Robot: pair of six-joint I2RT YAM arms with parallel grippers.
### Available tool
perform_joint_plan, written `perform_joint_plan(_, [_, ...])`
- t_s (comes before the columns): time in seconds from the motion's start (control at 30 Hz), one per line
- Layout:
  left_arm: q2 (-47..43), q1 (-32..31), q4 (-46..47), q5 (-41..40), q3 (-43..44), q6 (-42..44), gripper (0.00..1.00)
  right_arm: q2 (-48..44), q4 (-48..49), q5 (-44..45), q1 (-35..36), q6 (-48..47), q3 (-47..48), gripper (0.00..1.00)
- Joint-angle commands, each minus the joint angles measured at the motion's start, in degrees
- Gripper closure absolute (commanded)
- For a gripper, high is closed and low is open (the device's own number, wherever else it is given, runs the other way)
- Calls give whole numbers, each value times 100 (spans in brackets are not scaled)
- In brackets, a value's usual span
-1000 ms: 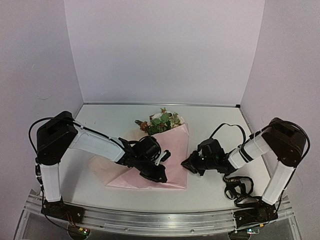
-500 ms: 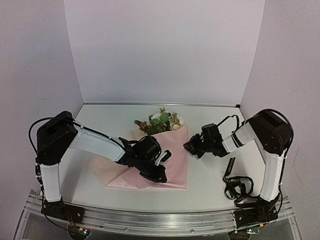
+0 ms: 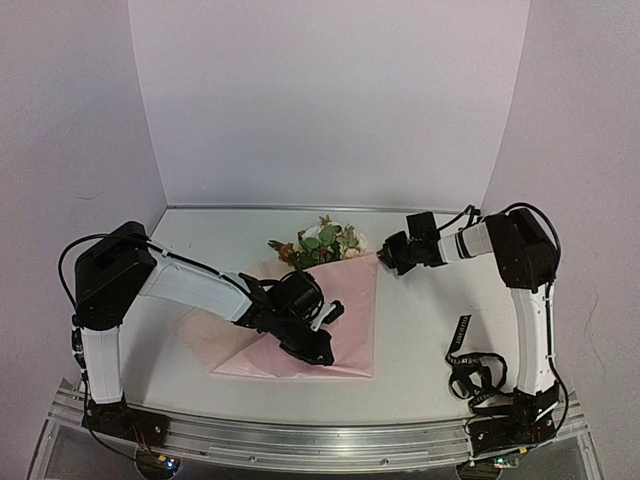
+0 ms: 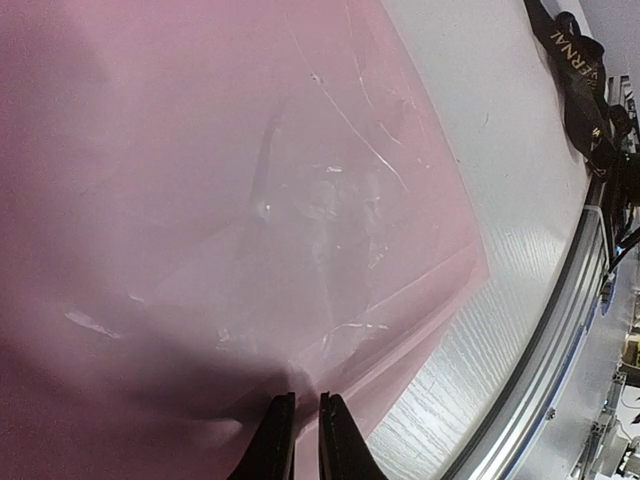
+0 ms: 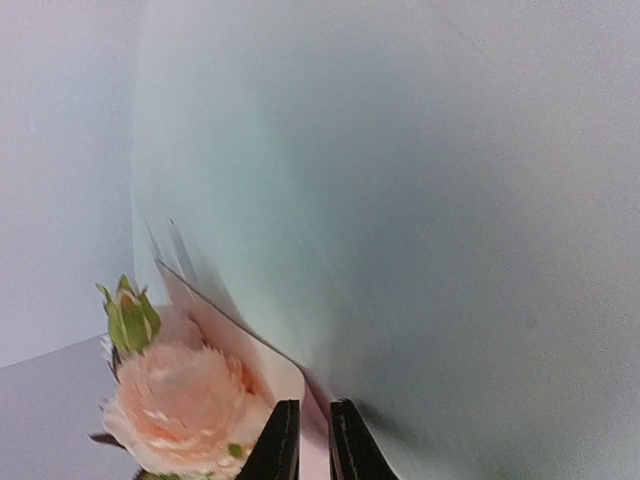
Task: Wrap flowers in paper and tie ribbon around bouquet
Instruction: Press the fold line on the 2/3-folded wrapping paper.
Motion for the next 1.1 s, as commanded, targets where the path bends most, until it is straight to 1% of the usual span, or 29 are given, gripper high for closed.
perform_joint_plan(0.0, [134,22,-823,-337,161,95,88,70,-1019,-361,-247,-202,956,88])
perform_joint_plan(0.1, [-31,77,-918,-477,409,38,84,-478,-1862,-665,-248,-859,1087,85])
perform_joint_plan(0.13, [-126,117,-932,-508,489,-36,81,-758,-2092,-770,-228,-1044,1013,85])
perform_joint_plan(0.17, [-227,156,-951,-538,560,-122,77,-1032,-2218,-865,-209,-1205,888,83])
perform_joint_plan(0.23, [-449,207,-1046,-598,688,-303,75,-1660,-2288,-986,-159,-1417,371,81])
perform_joint_plan(0.3, [-698,228,-1140,-707,717,-502,70,-2205,-2310,-1095,-68,-1648,-145,78])
perform_joint_plan(0.37, [-1131,251,-1133,-860,478,-845,64,-2807,-2432,-1113,161,-1908,-760,76])
perform_joint_plan(0.4, [-1381,289,-1127,-961,276,-1103,63,-3091,-2585,-1070,328,-2110,-1043,75])
perform_joint_plan(0.53, [-2483,470,-1172,-1374,-801,-2263,61,-3778,-2950,-718,1222,-2795,-1849,72])
perform_joint_plan(0.63, [-3257,582,-1234,-1629,-1745,-3077,60,-3839,-2993,-494,1915,-2962,-2056,76])
perform_joint_plan(0.73, [-3953,602,-1474,-1926,-2473,-3723,61,-3647,-2910,-292,2487,-2991,-2083,81])
perform_joint_plan(0.83, [-4714,602,-1785,-2262,-3021,-4383,59,-3389,-2906,-48,3012,-3083,-1983,86])
perform_joint_plan(0.93, [-5430,602,-2129,-2572,-3487,-4890,57,-3126,-2902,215,3356,-3143,-1876,87])
perform_joint_plan(1.0, [-5759,602,-2312,-2779,-3690,-5165,55,-2934,-2965,366,3584,-3267,-1733,88])
perform_joint_plan(1.07, [-5952,602,-2305,-2823,-3838,-5305,54,-2778,-3077,542,3739,-3399,-1535,89])
